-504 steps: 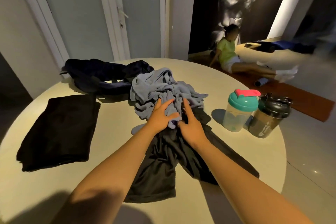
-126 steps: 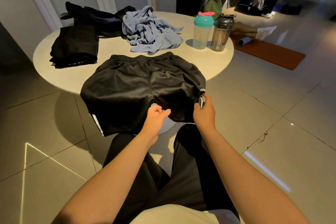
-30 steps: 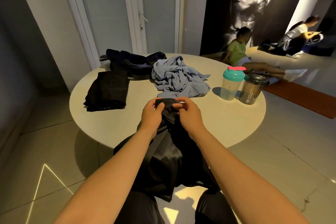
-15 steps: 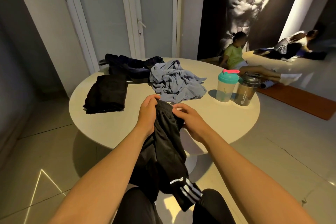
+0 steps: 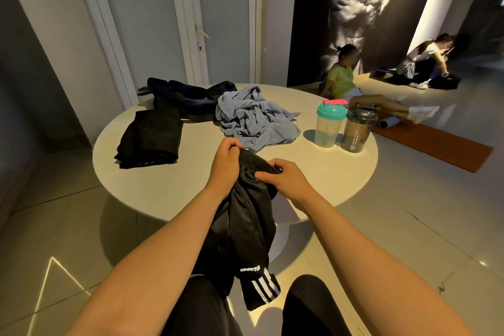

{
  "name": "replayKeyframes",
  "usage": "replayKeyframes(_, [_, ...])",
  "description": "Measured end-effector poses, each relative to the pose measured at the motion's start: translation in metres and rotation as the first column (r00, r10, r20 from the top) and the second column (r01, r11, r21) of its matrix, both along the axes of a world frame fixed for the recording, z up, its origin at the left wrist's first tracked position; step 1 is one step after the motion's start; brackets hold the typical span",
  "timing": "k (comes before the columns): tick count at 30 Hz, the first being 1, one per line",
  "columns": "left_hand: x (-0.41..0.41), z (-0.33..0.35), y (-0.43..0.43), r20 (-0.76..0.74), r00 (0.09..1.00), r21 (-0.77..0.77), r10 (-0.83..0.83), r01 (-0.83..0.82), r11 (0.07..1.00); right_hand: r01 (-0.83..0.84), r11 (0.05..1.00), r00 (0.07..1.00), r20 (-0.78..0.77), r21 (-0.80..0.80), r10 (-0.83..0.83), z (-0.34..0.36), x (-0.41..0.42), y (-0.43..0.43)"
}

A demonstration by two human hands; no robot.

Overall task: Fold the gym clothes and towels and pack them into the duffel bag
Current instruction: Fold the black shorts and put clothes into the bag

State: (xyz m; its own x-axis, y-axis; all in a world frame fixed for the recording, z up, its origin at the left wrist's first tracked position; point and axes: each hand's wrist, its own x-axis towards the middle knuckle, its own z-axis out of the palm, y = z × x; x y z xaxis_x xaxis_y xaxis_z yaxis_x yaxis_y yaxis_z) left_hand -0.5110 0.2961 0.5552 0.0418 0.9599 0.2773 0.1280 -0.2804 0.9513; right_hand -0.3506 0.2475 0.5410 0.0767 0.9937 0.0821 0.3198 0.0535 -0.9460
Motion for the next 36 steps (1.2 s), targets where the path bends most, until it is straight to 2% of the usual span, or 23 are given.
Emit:
replayKeyframes(2, [0.000,-0.006,0.000,-0.053,0.998,0.019,-0.021,0.022,1.000,0.017,1.000,0.989,0.150,-0.007,-0.016,0.000,0.000,0.003])
replayKeyframes(5, [-0.003,-0.011,0.002,-0.076,0.997,0.002,-0.029,0.029,1.000,-0.006,1.000,0.967,0.254,-0.018,0.011,0.001,-0.001,0.003])
replayKeyframes(9, [-0.009,-0.021,0.003,-0.184,0.983,0.052,0.007,0.002,0.999,0.132,0.976,0.878,0.437,0.176,-0.197,0.006,0.009,0.002])
replayKeyframes(11, [-0.009,-0.026,0.002,-0.219,0.976,0.073,0.006,0.010,0.997,0.113,0.966,0.844,0.490,0.234,-0.217,0.006,0.012,0.001])
replayKeyframes(16, [-0.004,-0.031,-0.002,-0.205,0.978,0.025,-0.020,0.025,0.999,0.081,0.973,0.875,0.453,0.216,-0.173,-0.009,0.011,0.001])
replayKeyframes(22, [-0.001,-0.041,0.005,-0.285,0.957,-0.003,0.048,-0.051,0.999,0.217,0.966,0.834,0.488,0.141,-0.258,-0.016,0.008,0.001])
replayKeyframes(26, [0.001,-0.045,0.009,-0.273,0.961,-0.065,0.041,-0.060,0.996,0.228,0.961,0.924,0.275,0.157,-0.264,-0.018,0.003,0.015])
replayKeyframes(30, [0.003,-0.043,0.026,-0.283,0.957,-0.043,0.058,-0.073,0.996,0.233,0.954,0.944,0.194,0.189,-0.269,-0.016,-0.001,0.029])
replayKeyframes(33, [0.007,-0.040,0.044,-0.248,0.964,0.007,0.099,-0.100,0.995,0.227,0.943,0.936,0.215,0.244,-0.280,-0.015,-0.007,0.049])
replayKeyframes(36, [0.006,-0.041,0.064,-0.246,0.965,-0.020,0.092,-0.100,0.995,0.217,0.938,0.920,0.265,0.270,-0.289,-0.019,-0.009,0.077])
